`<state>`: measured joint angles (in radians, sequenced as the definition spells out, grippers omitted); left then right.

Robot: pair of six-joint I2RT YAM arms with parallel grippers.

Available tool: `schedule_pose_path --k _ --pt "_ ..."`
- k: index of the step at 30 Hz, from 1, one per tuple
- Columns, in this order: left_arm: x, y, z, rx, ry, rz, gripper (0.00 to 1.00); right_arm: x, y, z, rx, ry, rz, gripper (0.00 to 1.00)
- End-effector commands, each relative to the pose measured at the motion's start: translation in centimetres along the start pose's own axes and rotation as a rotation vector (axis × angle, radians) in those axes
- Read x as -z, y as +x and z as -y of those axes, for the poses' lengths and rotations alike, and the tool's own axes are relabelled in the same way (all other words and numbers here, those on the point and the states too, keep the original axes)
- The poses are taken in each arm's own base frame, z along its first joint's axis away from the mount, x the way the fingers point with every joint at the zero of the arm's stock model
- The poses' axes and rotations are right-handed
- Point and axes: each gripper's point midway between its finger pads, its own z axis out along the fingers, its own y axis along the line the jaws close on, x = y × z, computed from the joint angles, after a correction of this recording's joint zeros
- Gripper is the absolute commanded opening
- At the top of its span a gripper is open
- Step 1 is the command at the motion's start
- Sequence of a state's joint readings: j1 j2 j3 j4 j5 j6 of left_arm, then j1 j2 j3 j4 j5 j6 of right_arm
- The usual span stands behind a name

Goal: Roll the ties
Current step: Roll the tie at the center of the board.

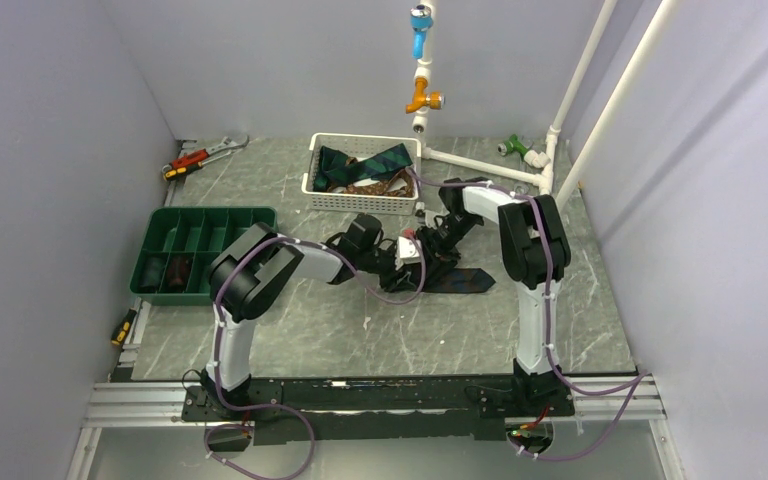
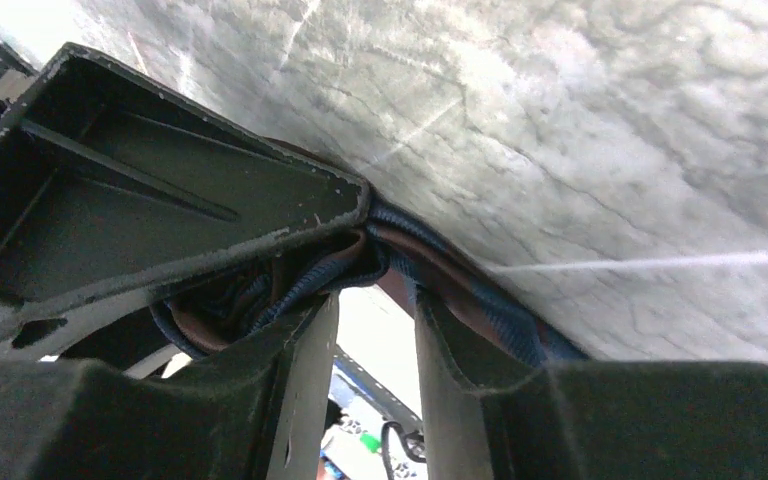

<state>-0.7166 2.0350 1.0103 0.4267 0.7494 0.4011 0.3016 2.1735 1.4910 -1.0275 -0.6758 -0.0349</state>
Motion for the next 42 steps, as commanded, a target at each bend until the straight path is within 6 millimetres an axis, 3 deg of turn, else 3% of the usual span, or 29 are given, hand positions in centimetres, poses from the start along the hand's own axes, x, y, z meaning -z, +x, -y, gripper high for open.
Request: schedule_pose_path --k 1,7,11,16,19,25,28,31,36,42 --pt "2.2 11.7 2.6 0.176 -0.034 -0.400 0.17 2.5 -1.9 1.8 0.171 0.118 0.087 0.41" --pt "2.4 12.1 3.2 0.169 -0.018 -0.435 0.16 5.1 -0.2 -0.6 0.172 0.026 0.104 0.46" --pt "2.5 12.1 3.4 0.164 -0.015 -0.446 0.17 6.1 -0.1 -3.0 0.164 -0.055 0.162 0.52" --pt "2.5 12.2 3.5 0.156 -0.013 -0.454 0.17 5.7 -0.5 -4.6 0.147 -0.127 0.178 0.55" --pt "2.4 12.3 3.6 0.160 -0.011 -0.460 0.18 4.9 -0.6 -4.5 0.120 -0.155 0.161 0.55" --pt "2.3 12.2 3.7 0.154 -0.010 -0.462 0.20 2.7 -0.8 -2.2 0.088 -0.105 0.130 0.47" --pt "2.2 12.1 3.8 0.156 -0.004 -0.460 0.22 1.9 -0.7 -1.4 0.082 -0.097 0.120 0.30" --pt "2.0 12.1 4.1 0.172 0.022 -0.457 0.30 1.0 0.1 -0.1 0.072 -0.074 0.081 0.00" --pt "1.5 10.2 3.3 0.134 0.014 -0.381 0.56 0.7 0.7 3.6 0.059 0.057 0.068 0.00" --pt "1.1 5.7 0.1 0.044 -0.054 -0.228 0.69 1.0 0.5 7.1 0.057 0.226 0.057 0.00"
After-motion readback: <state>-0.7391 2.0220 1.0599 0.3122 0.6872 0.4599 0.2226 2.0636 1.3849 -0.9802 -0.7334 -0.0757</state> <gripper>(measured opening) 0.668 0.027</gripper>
